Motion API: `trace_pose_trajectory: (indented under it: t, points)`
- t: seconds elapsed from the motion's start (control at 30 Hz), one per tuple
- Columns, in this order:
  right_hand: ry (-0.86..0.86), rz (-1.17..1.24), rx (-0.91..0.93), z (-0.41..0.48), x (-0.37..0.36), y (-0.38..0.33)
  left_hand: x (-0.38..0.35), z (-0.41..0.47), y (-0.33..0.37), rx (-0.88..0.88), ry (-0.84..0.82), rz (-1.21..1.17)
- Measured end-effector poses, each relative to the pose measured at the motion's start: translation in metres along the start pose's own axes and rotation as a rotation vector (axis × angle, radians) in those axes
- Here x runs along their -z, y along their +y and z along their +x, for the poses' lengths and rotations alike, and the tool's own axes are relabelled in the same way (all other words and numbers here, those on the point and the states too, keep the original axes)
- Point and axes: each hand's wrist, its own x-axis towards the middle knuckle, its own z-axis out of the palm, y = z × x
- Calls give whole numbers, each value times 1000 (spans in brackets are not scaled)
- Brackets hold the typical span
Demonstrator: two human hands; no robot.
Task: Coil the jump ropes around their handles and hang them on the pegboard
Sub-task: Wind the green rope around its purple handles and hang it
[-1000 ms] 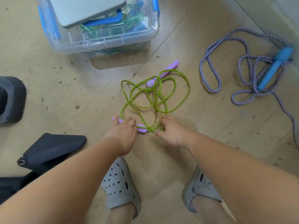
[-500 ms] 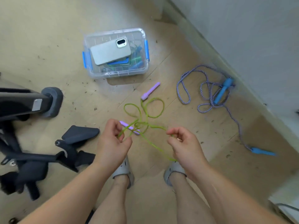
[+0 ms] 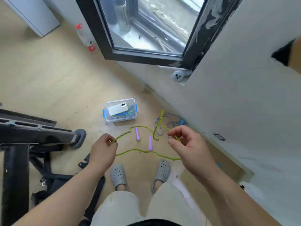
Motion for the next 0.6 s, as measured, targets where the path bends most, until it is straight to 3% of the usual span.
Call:
trace_pose_trajectory:
  t: [0.07,0.17,0.27,0.37,0.53,0.6]
  points:
    - [40,-54,79,-24,29,-29,17,-22,27,-9,73,-87]
    - [113,-103,153,-54,70,-56,36,-42,59,-180,125,52]
    - [124,-116,219,-81,91,-73,44,-48,70,-149,39,161]
    - [62,-161,283,-107,86,-90,41,-59,78,-190,-153,266]
    - [105,-255,303,-140,68,-104,19,-115,137,-652,-694,128]
    - [176,-276,290,-150,68,-107,10,-139,161,-746,-922,93]
